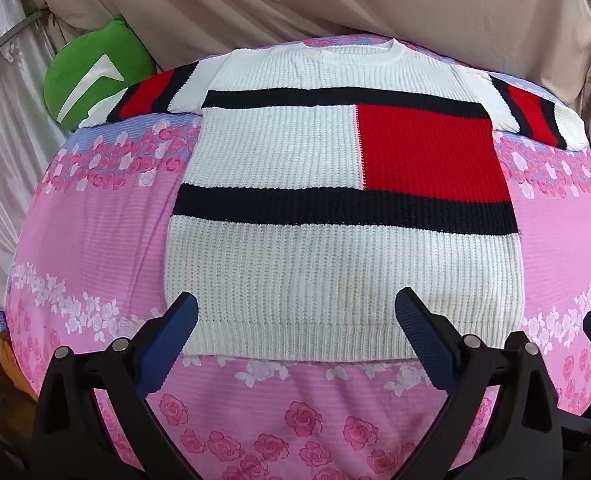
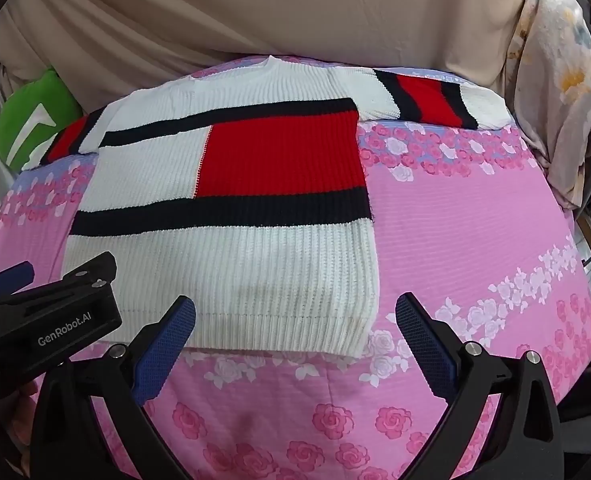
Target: Fold small clothes
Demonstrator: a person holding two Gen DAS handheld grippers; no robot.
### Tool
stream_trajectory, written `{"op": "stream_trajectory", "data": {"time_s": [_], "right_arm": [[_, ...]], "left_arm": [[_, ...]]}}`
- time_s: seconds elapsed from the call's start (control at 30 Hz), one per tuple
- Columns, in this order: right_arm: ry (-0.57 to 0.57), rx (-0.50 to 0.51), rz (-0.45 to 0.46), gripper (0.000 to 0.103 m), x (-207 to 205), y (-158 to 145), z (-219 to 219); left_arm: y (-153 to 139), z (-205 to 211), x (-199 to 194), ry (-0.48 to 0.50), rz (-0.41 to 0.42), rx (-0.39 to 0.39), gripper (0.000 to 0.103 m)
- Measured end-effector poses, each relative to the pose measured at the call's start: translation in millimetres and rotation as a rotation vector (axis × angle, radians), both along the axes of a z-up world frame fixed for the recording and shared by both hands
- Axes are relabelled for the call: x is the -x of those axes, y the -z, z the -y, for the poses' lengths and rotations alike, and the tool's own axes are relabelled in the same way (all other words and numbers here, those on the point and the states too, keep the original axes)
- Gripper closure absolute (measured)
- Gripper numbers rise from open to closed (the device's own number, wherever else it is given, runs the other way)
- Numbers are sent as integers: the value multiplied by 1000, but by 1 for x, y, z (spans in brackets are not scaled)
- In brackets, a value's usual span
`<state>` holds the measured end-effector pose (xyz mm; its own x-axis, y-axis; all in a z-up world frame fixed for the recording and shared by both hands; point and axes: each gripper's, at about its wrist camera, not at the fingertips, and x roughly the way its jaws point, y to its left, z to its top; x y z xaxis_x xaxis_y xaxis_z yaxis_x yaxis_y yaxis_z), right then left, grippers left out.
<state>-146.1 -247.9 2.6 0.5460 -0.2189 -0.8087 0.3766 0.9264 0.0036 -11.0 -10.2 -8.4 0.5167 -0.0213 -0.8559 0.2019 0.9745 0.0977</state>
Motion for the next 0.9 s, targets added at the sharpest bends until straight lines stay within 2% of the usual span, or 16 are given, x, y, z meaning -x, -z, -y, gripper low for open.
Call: {"op": "stream_trajectory", "data": {"time_s": [0.9], "right_arm": [[16, 11, 15, 5, -3, -3, 3]], "left_arm": [[0, -7, -6, -16, 9, -24, 6]]}}
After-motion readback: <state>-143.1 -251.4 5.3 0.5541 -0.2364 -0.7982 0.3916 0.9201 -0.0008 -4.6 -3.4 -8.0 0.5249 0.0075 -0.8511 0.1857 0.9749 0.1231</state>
